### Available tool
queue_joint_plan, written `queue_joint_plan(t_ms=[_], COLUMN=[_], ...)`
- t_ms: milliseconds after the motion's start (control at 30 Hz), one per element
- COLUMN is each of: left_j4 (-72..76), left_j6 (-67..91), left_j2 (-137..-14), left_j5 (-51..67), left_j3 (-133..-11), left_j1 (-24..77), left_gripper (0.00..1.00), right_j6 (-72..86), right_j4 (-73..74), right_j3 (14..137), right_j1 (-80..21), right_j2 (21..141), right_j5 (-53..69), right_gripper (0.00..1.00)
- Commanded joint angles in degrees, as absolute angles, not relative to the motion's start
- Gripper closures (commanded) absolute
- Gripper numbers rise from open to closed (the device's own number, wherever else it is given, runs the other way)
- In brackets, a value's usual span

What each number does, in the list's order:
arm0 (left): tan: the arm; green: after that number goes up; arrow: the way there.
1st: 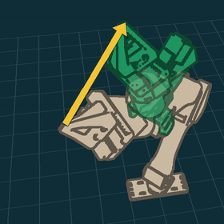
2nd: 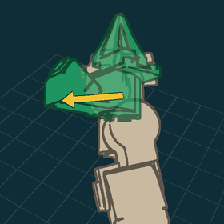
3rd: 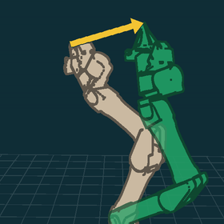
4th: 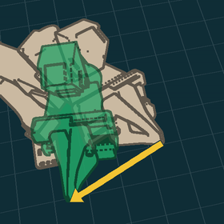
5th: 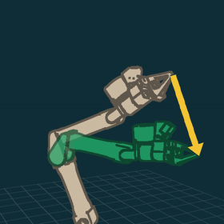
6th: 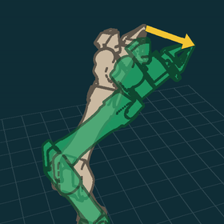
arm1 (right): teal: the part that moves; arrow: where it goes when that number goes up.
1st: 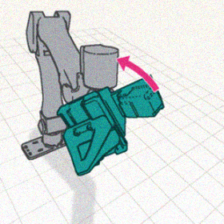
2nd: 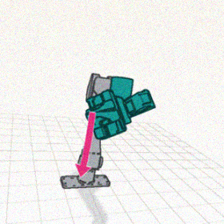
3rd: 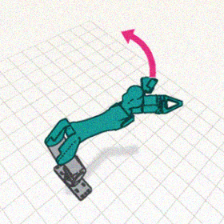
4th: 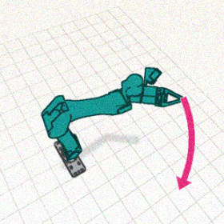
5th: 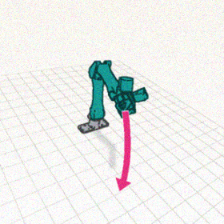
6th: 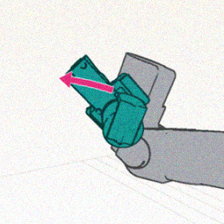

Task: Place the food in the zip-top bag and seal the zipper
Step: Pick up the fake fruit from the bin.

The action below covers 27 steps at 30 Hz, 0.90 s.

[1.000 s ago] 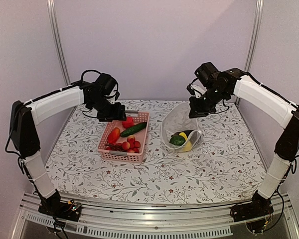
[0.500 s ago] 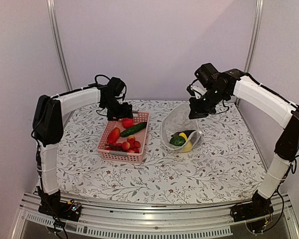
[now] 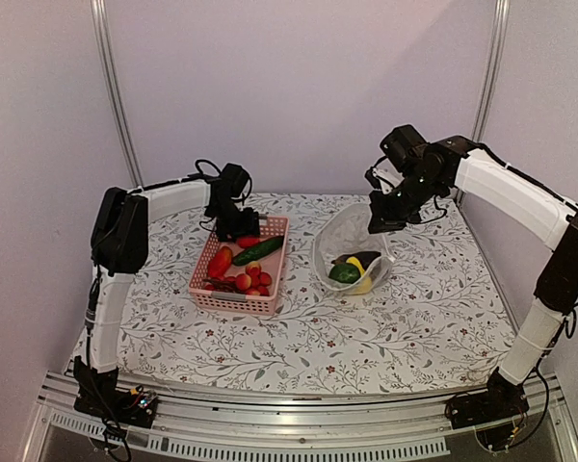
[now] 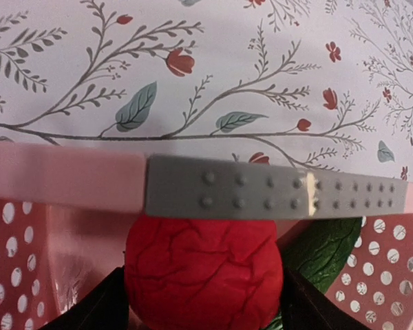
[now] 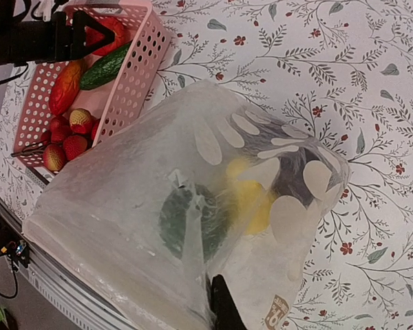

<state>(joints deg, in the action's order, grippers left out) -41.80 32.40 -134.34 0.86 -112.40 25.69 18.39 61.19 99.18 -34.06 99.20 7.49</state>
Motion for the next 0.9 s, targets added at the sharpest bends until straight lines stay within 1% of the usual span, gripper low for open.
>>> queue_joint_plan(t_ms=[0, 167, 333, 467, 633, 767, 867], left_j4=[-40.08, -40.16, -41.15, -41.22, -41.22, -38.72, -32.99], left_j6=[33.23, 33.22, 33.27, 33.7, 33.74, 32.38, 31.24], left_j2=[-137.91, -138.67, -133.93, -127.32, -117.79, -110.37, -104.05], left_j5=[2.18, 1.87, 0.16, 0.16, 0.62, 5.54, 10.01], left_j3=[-115.18, -116.74, -114.98, -110.72, -103.67, -97.82, -93.15], left_j1=[24.65, 24.62, 24.72, 25.18, 26.94, 29.71, 33.03], left_gripper=[0.28, 0.36, 0.43, 0.46, 0.47, 0.48, 0.49], right_j6=[19.23, 19.11, 19.98, 20.37, 20.39, 20.48, 20.52], right_j4=[60.79, 60.86, 59.72, 58.5, 57.48, 56.94, 56.69], right_j3=[97.14, 96.78, 95.74, 93.82, 92.36, 92.03, 92.76], right_j1=[-33.84, -33.84, -33.88, -33.84, -33.77, -33.6, -33.53], right_j2=[96.65, 96.11, 95.52, 94.43, 93.79, 94.03, 94.58], right_j5=[8.33, 8.3, 8.4, 8.01, 8.0, 8.45, 9.47], right_gripper=[1.0, 1.0, 1.0, 1.0, 1.0, 1.0, 1.0])
